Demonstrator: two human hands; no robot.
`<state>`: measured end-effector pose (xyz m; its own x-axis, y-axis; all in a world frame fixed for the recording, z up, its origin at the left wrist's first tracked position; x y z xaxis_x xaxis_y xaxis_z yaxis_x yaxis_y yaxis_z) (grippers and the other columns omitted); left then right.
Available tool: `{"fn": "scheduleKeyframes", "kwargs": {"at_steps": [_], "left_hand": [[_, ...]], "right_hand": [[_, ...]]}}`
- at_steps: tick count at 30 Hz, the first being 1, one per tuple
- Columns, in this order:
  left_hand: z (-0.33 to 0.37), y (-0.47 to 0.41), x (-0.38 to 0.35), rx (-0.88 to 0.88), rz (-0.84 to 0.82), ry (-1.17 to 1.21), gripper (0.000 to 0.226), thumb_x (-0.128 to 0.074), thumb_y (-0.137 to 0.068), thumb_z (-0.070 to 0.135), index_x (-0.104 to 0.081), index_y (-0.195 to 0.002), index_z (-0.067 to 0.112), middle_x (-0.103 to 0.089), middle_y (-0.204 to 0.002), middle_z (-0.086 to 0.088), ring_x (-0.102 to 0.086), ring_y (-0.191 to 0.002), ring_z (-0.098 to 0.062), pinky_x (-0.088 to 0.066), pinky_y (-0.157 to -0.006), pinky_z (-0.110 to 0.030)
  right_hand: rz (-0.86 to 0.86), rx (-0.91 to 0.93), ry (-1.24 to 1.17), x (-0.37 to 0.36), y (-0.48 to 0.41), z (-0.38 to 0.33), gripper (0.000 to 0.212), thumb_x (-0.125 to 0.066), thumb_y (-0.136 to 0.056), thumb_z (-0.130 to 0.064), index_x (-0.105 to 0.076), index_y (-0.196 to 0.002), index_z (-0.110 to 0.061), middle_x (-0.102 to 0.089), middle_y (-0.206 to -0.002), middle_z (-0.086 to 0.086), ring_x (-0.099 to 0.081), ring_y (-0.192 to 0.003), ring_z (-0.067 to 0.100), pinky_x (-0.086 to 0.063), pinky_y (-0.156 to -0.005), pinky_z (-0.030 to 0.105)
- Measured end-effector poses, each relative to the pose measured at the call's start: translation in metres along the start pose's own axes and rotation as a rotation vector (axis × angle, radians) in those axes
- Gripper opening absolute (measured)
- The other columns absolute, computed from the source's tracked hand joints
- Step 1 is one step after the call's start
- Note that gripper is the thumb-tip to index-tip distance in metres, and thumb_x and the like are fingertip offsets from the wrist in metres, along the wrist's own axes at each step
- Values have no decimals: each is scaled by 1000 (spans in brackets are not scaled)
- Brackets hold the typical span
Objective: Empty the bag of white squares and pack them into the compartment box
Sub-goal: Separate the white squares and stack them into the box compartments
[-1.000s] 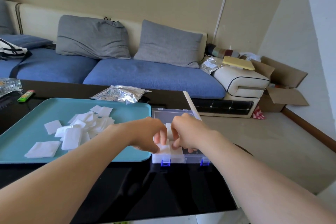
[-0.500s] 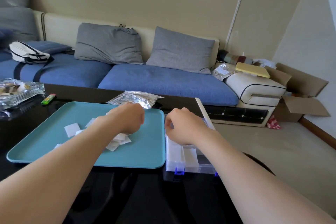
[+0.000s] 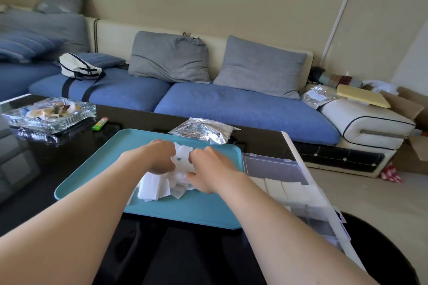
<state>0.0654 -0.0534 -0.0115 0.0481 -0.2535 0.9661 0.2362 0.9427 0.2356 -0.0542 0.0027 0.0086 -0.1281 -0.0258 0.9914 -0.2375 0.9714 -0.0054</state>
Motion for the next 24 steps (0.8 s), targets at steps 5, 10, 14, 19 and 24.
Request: {"fn": "scheduleKeyframes", "kwargs": {"at_steps": [5, 10, 14, 19, 24], "left_hand": [[-2, -5, -3, -38, -32, 30, 65, -75, -90, 49, -52, -145, 23, -53, -145, 0, -49, -132, -25, -45, -107, -39], [-8, -10, -1, -44, -2, 56, 92, -80, -58, 77, -59, -133, 29, -56, -130, 4, -55, -119, -24, -51, -101, -44], [-8, -14, 6, -58, 41, 79, 75, -82, -55, 79, -72, -109, 28, -63, -107, 4, -62, -102, -24, -57, -90, -42], [-4, -16, 12, -65, 111, 102, 30, -82, -81, 45, -80, -97, 19, -72, -97, 0, -65, -98, -24, -58, -81, -37], [4, -12, 16, -109, 159, 102, 16, -62, -90, 32, -72, -79, 34, -71, -97, 2, -61, -97, -23, -58, -83, -38]], "right_hand": [[-59, 79, -52, -7, -12, -18, 43, -63, -98, -31, -57, -139, -19, -59, -132, 12, -59, -119, 38, -43, -80, 37], [-88, 57, -17, -11, -19, -21, 19, -65, -92, -22, -60, -109, -16, -53, -103, 5, -61, -105, 36, -41, -73, 35], [-68, 34, -33, -11, -25, -13, 29, -58, -94, -18, -63, -122, -18, -53, -106, 5, -60, -102, 36, -44, -76, 36], [-11, 40, -68, -8, -30, -1, 40, -57, -94, -10, -69, -129, -27, -57, -120, 9, -61, -112, 37, -47, -78, 37], [50, -27, -182, -2, -31, 20, 38, -53, -94, -12, -71, -123, -29, -60, -125, 7, -61, -115, 32, -55, -86, 40]]}}
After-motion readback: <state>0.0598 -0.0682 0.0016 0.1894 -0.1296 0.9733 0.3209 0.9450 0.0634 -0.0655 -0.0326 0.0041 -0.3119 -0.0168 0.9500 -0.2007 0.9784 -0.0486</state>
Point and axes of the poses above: each hand's wrist, its own y-axis away from the middle knuckle, its own x-axis out of the back of the hand, z = x × y, the point moved 9 cm from there along -y, towards the middle knuckle
